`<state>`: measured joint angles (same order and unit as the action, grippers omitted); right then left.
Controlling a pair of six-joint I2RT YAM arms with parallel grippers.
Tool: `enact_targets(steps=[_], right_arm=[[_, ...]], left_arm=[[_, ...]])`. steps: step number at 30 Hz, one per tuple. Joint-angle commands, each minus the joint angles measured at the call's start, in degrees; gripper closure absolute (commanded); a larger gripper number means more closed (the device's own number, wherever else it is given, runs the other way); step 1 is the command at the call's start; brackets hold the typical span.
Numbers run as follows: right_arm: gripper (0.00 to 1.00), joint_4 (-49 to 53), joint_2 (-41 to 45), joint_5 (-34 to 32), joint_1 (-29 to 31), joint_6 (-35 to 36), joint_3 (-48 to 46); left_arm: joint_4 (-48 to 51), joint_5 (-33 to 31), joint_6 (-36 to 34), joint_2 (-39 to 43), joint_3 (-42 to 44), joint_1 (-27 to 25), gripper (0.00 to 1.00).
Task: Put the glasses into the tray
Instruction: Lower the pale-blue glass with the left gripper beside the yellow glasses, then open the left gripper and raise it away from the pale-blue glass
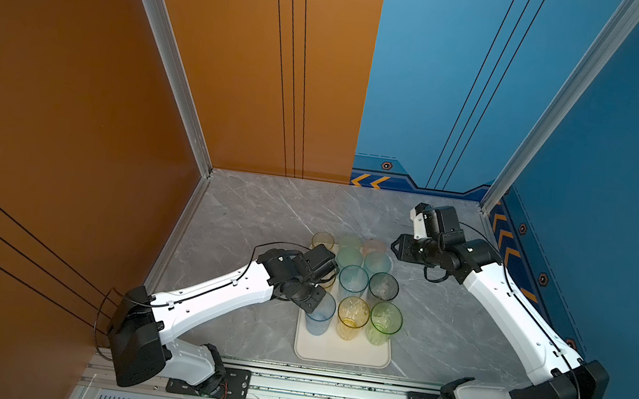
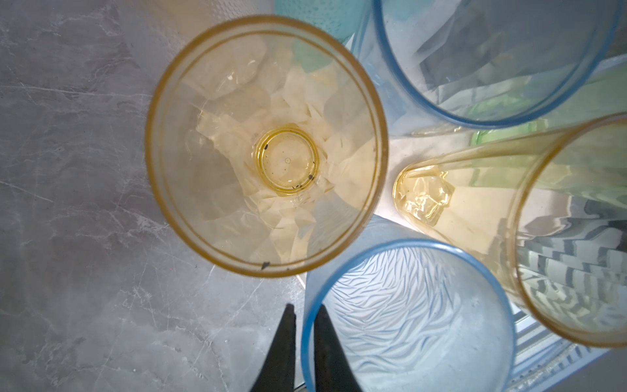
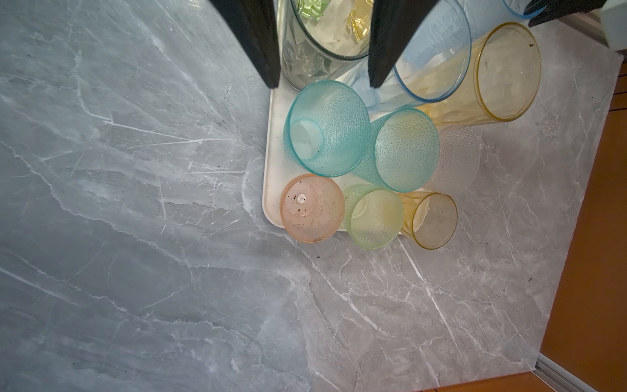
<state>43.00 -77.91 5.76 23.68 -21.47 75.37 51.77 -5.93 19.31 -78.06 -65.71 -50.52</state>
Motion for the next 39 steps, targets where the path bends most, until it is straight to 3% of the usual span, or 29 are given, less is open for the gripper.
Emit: enact_targets(steps=[1, 39], right_arm=[[0.58, 1.60, -0.31, -1.41, 0.05, -0.23, 1.13], [0.58, 2.34, -0.21, -2.16, 0.66, -0.59, 0.65]], left_arm=[[0.36, -0.44, -0.50, 0.10, -0.65, 0.52, 0.85], [-1.00, -0.02, -0.63, 3.33, 1.59, 0.63, 0.82]])
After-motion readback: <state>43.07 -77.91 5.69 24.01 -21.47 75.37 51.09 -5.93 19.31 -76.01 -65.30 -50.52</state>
